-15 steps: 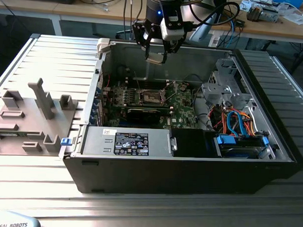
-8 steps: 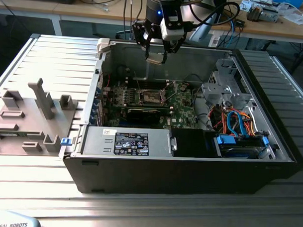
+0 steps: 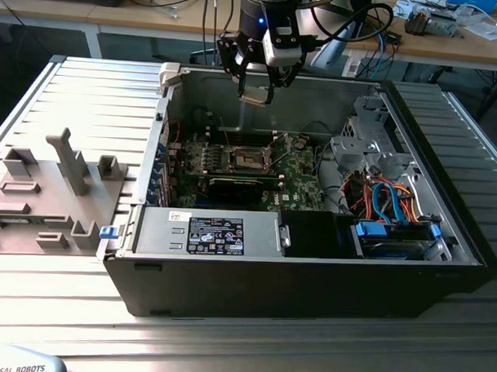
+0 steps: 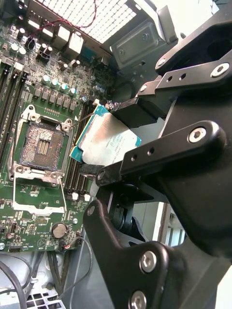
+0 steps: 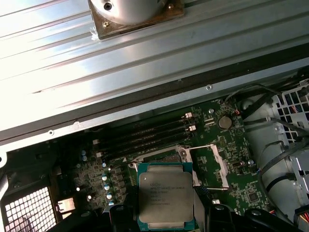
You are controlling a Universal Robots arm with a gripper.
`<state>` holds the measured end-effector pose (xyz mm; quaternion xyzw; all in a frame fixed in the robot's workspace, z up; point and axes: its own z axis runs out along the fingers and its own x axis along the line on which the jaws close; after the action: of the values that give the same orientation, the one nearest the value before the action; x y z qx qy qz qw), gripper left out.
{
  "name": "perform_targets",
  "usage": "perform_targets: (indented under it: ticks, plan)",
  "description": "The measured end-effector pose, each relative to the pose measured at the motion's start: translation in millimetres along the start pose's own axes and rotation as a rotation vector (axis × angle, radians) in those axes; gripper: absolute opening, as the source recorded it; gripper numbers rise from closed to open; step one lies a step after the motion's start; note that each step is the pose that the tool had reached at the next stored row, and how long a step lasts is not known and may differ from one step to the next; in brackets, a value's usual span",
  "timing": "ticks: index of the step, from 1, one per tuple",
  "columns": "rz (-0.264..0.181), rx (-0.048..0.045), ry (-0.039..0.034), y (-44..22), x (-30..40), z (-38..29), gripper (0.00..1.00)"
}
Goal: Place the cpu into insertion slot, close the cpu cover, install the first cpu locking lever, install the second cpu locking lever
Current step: 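Place the cpu into insertion slot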
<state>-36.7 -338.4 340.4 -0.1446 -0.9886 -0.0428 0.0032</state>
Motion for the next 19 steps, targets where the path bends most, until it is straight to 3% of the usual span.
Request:
perform_targets:
  ticks: [19]
  plan:
    - [0.010,-0.0001,-0.0008,0.0,0.0,0.0,0.54]
